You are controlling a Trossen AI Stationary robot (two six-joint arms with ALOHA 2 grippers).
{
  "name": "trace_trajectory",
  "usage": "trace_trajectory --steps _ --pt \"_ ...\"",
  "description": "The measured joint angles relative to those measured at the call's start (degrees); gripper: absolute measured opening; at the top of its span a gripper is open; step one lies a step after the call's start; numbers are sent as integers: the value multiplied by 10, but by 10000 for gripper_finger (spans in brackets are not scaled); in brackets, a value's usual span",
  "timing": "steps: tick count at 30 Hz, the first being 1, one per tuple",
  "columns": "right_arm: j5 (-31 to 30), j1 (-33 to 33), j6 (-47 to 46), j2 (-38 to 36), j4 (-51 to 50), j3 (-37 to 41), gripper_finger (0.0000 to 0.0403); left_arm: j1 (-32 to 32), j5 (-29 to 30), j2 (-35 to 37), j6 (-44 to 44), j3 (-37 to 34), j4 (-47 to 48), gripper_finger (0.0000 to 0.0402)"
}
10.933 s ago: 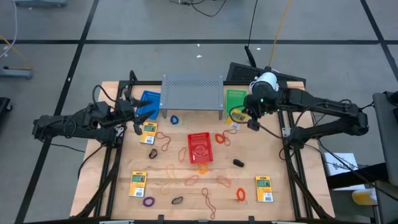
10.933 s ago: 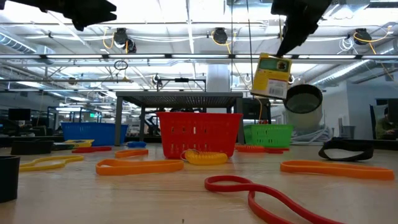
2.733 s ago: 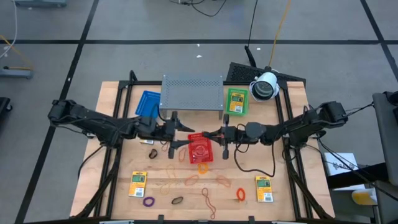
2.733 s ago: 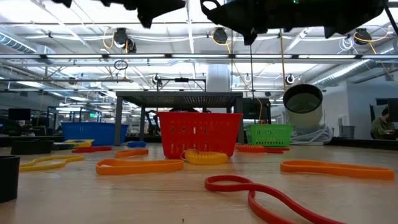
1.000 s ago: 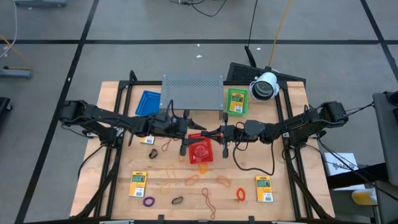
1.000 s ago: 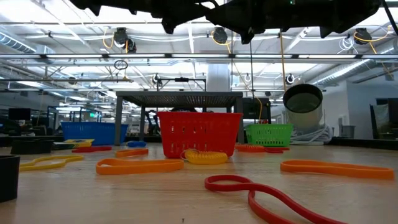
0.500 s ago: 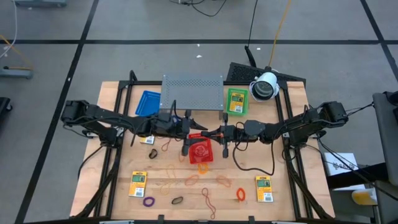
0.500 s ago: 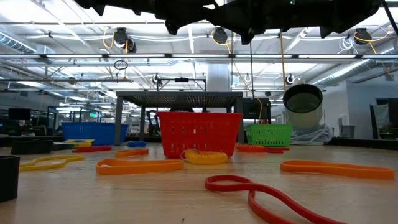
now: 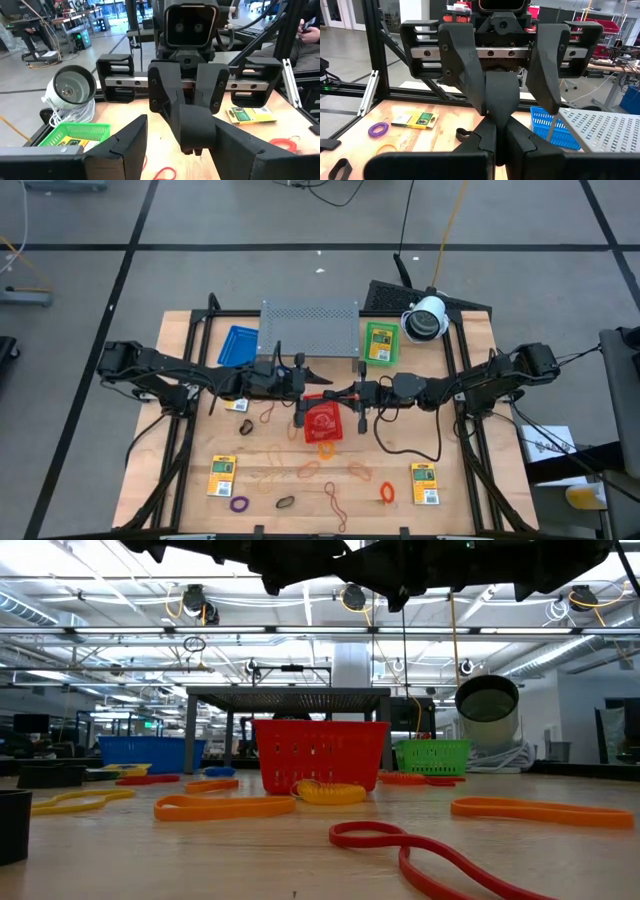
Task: Pick & Place Office Desk Supplies
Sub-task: Put the middle right black rubber band into the blue basket
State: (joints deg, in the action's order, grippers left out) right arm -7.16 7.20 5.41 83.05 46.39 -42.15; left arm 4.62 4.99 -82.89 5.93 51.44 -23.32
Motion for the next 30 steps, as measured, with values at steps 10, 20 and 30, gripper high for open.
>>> trace_trajectory --steps 10,20,30 --pt "0 0 0 0 0 0 4 8 -4 4 13 0 -11 200" --pt "0 0 0 0 0 0 4 9 -4 4 19 0 -12 200" --pt "0 0 2 0 0 0 4 9 -4 4 18 0 -8 158"
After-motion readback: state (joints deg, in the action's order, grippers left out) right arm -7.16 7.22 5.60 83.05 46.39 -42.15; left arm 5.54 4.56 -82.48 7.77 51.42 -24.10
